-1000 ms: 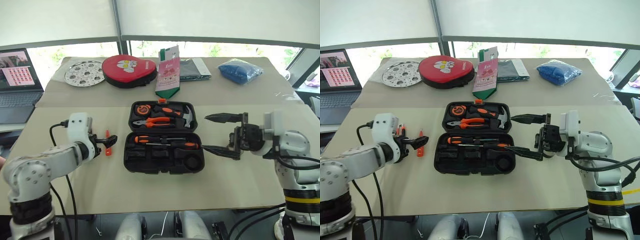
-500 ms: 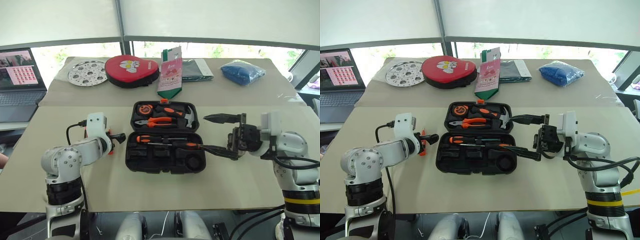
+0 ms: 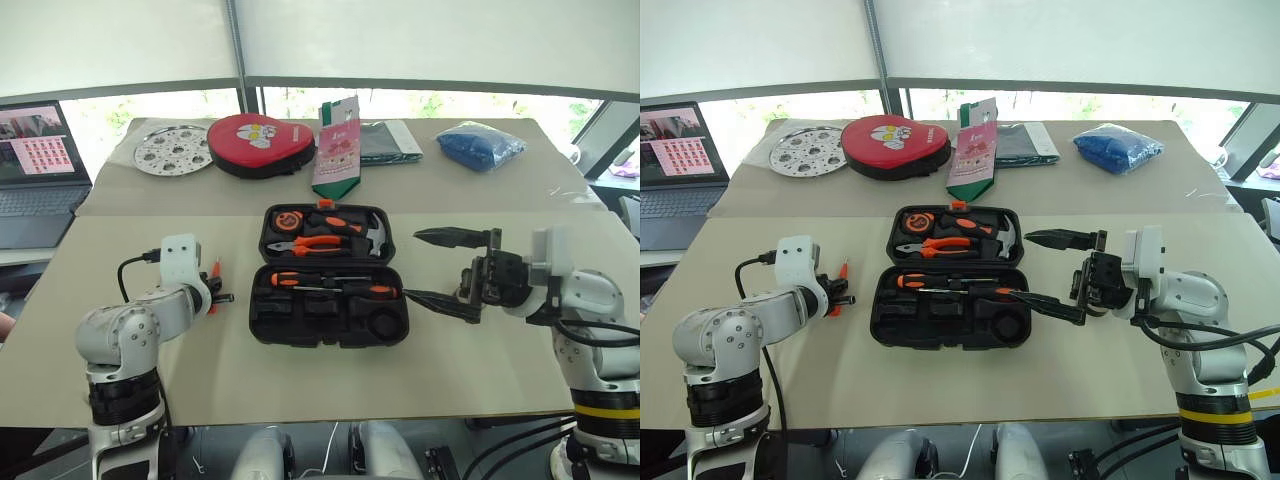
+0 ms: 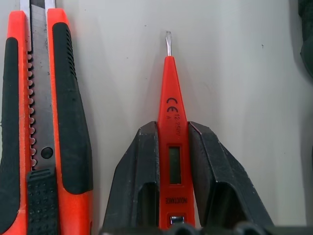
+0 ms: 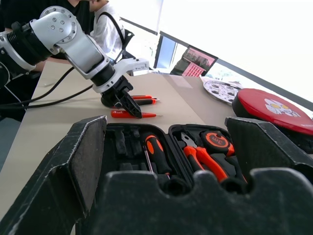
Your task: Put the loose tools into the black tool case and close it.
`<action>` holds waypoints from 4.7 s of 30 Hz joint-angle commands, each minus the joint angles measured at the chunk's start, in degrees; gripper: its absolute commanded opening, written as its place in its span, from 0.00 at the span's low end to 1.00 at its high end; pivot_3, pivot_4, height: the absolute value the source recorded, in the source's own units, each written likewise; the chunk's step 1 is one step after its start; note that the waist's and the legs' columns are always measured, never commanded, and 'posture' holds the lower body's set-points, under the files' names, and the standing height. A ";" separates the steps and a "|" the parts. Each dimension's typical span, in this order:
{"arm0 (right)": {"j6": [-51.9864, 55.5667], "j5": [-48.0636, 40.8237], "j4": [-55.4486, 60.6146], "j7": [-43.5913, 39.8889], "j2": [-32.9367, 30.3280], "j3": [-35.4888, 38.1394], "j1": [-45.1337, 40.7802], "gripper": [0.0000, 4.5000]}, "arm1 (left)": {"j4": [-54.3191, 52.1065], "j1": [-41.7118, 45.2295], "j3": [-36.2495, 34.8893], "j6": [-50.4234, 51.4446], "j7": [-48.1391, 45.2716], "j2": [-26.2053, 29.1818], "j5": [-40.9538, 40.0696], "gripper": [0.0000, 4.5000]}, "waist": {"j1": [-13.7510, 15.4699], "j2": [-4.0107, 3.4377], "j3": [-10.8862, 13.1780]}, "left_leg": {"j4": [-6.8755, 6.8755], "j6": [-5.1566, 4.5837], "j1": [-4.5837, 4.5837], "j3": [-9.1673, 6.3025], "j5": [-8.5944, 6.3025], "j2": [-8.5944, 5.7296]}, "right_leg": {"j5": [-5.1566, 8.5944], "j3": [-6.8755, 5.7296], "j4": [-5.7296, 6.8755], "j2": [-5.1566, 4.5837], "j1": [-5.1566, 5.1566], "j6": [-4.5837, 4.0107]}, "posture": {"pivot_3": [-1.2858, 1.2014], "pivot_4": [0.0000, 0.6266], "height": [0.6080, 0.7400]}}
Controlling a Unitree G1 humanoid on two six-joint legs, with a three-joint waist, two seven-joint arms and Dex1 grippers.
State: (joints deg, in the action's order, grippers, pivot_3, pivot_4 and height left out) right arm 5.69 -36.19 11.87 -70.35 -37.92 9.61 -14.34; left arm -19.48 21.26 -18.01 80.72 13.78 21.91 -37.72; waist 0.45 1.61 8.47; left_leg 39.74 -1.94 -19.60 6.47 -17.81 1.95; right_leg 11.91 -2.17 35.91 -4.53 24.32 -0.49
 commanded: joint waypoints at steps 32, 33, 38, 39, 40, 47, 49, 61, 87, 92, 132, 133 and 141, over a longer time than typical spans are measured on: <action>5.78 0.38 8.27 1.75 -11.33 6.07 13.78 1.00 | 14.32 23.80 48.50 -47.53 -81.76 20.07 31.27 0.10 | 0.39 0.30 0.21 | 0.78 -0.68 -1.45 -0.05 -0.32 -0.11 | 0.06 -0.12 -0.14 0.11 0.88 0.31 | 0.52 0.24 1.00; 6.46 0.14 8.77 2.06 -11.46 5.82 13.28 1.00 | 14.39 23.86 48.71 -47.77 -82.48 19.92 31.62 0.10 | 0.38 0.30 0.21 | 0.89 -0.68 -1.49 -0.07 -0.32 -0.11 | 0.06 -0.14 -0.14 0.11 0.88 0.34 | 0.52 0.24 1.00; 9.40 -0.12 9.96 2.77 -11.89 4.13 10.30 1.00 | 15.14 24.39 51.38 -48.11 -85.15 21.33 36.01 0.10 | 0.35 0.30 0.21 | 1.11 -0.76 -1.54 -0.05 -0.37 -0.15 | 0.01 -0.08 -0.14 0.07 0.86 0.47 | 0.52 0.24 1.00; 10.05 -0.06 10.13 2.87 -11.86 3.64 9.64 1.00 | 15.67 24.47 51.45 -47.97 -84.95 21.10 36.63 0.10 | 0.29 0.30 0.21 | 1.11 -0.76 -1.54 -0.05 -0.38 -0.14 | 0.01 -0.08 -0.14 0.08 0.85 0.47 | 0.52 0.24 1.00; 10.49 0.05 10.27 2.96 -11.77 3.16 8.99 1.00 | 16.13 24.52 51.44 -47.86 -84.78 20.68 37.05 0.10 | 0.26 0.30 0.21 | 1.10 -0.76 -1.53 -0.05 -0.38 -0.13 | 0.01 -0.08 -0.14 0.09 0.85 0.47 | 0.52 0.24 1.00; 11.90 0.31 10.38 3.68 -10.93 1.46 6.53 1.00 | 16.07 24.20 50.99 -42.41 -85.08 17.18 36.36 0.10 | 0.50 0.29 0.21 | 1.16 -0.78 -1.52 -0.07 -0.38 -0.14 | 0.01 -0.08 -0.07 0.08 0.82 0.48 | 0.52 0.24 1.00; 11.93 0.31 10.38 3.73 -10.84 1.26 6.41 1.00 | 16.13 24.01 50.66 -41.64 -84.81 16.92 36.53 0.10 | 0.50 0.29 0.21 | 1.18 -0.80 -1.53 -0.06 -0.39 -0.14 | 0.01 -0.07 -0.09 0.07 0.82 0.48 | 0.52 0.24 1.00; 13.33 -3.19 11.58 3.89 -9.90 2.79 8.35 1.00 | 12.59 20.45 31.67 -47.48 -84.66 13.96 22.29 0.63 | 0.64 0.31 0.22 | 1.32 -0.81 -1.59 -0.12 -0.40 -0.11 | 0.00 -0.10 -0.02 0.02 0.84 0.50 | 0.52 0.24 1.00; 11.13 -2.09 9.06 4.08 -5.61 2.37 8.71 1.00 | 23.00 4.28 34.75 -55.22 -75.09 9.01 28.73 0.01 | 0.41 0.25 0.17 | 1.31 -0.79 -1.39 -0.10 -0.39 -0.11 | -0.02 -0.08 0.07 0.01 0.68 0.50 | 0.52 0.24 1.00; 11.01 -1.89 9.14 4.16 -5.06 2.11 8.74 1.00 | 19.84 1.54 33.32 -56.34 -75.54 10.20 27.08 0.01 | 0.29 0.21 0.10 | 1.22 -1.22 -0.98 -0.10 -0.64 -0.09 | -0.02 -0.07 0.06 0.01 0.33 0.49 | 0.52 0.24 1.00; -1.31 -3.36 4.75 -1.32 4.70 -3.56 3.10 1.00 | -2.94 -11.94 -5.26 -19.54 -17.03 8.97 6.00 0.98 | 0.31 -0.01 0.22 | 0.92 -0.65 -0.60 -0.06 -0.42 -0.12 | 0.04 -0.33 0.10 -0.38 0.05 0.35 | 0.52 0.24 1.00; -1.36 -3.31 4.50 -1.47 4.53 -3.66 2.75 1.00 | -1.41 -10.03 -4.10 -18.28 -16.41 8.65 6.42 0.98 | 0.10 0.00 0.23 | 0.92 -0.64 -0.61 -0.05 -0.42 -0.12 | 0.04 -0.30 0.09 -0.33 0.06 0.35 | 0.52 0.24 1.00; -1.45 -3.21 3.94 -1.40 4.38 -3.36 1.34 1.00 | 5.41 -6.05 2.44 -16.50 -16.01 4.51 9.79 0.98 | 0.27 -0.01 0.23 | 0.90 -0.60 -0.60 -0.04 -0.43 -0.09 | 0.04 -0.26 0.03 -0.33 0.08 0.35 | 0.52 0.24 1.00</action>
State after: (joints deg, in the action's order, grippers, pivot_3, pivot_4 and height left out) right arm 4.48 -38.98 14.88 -71.94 -33.08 5.25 -12.43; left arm -15.38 15.62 -16.50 63.46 -2.75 26.84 -29.25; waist 0.72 1.60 8.70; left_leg 40.64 -2.54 -20.20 6.43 -18.25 1.85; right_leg 11.95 -2.43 35.97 -4.89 24.40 -0.14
